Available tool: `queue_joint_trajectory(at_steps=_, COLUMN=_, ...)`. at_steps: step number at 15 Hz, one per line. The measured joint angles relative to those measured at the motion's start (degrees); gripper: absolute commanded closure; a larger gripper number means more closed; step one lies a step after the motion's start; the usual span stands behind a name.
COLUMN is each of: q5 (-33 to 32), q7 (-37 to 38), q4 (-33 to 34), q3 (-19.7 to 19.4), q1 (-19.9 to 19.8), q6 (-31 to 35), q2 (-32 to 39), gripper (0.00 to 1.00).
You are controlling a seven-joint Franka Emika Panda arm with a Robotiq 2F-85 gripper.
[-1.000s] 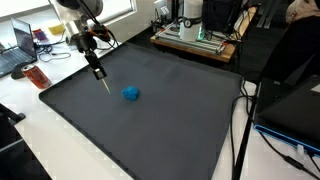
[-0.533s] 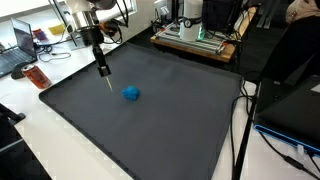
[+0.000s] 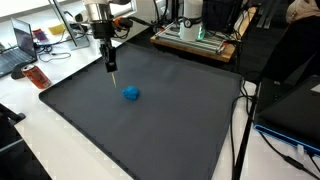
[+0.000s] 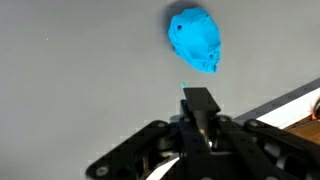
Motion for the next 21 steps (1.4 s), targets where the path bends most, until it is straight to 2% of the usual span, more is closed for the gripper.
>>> queue_joint_trajectory(at_steps=3, q5=-6.56, q7=3.0, q4=-3.25, q3=0.34, q1=1.68, q6=3.17, q2=-2.16, gripper=0.97)
queue_joint_trajectory(at_steps=7, q5=-18.87, q7=11.34, q4=-7.23, q3=0.14, q1=4.86, q6=9.1, q2=-4.24, gripper=0.97)
queue_joint_trajectory(at_steps=8, q5=-22.45, q7=14.07, q4=-8.17, q3=-0.26, q1=5.9, q6=10.95, q2=-4.71, gripper=0.88)
queue_joint_trajectory(at_steps=10, q5=-28.04, q7=19.02, q4=-9.78, q3=-1.29, q1=7.97, q6=15.06, q2=-5.31, gripper=0.88)
queue_joint_trajectory(at_steps=14, q5=-29.08, q7=19.96, q4=-10.48, q3=-1.98, q1=8.8, q6=16.19, q2=-5.54, gripper=0.88)
queue_joint_trajectory(at_steps=15, q5=-29.1, q7=19.96, q4=-10.49, q3=-2.08, q1=8.8, q6=16.19, q2=-5.54, gripper=0.97)
queue_joint_trajectory(at_steps=18, q5=-29.51, q7=19.96, q4=-10.48, q3=-1.84, q1=8.62, q6=16.19, q2=-5.45, gripper=0.97)
queue_joint_trajectory(at_steps=21, q5=-36.92, q7=24.47, q4=-10.48, q3=-5.15, q1=11.7, q6=16.23, q2=-5.44, gripper=0.97)
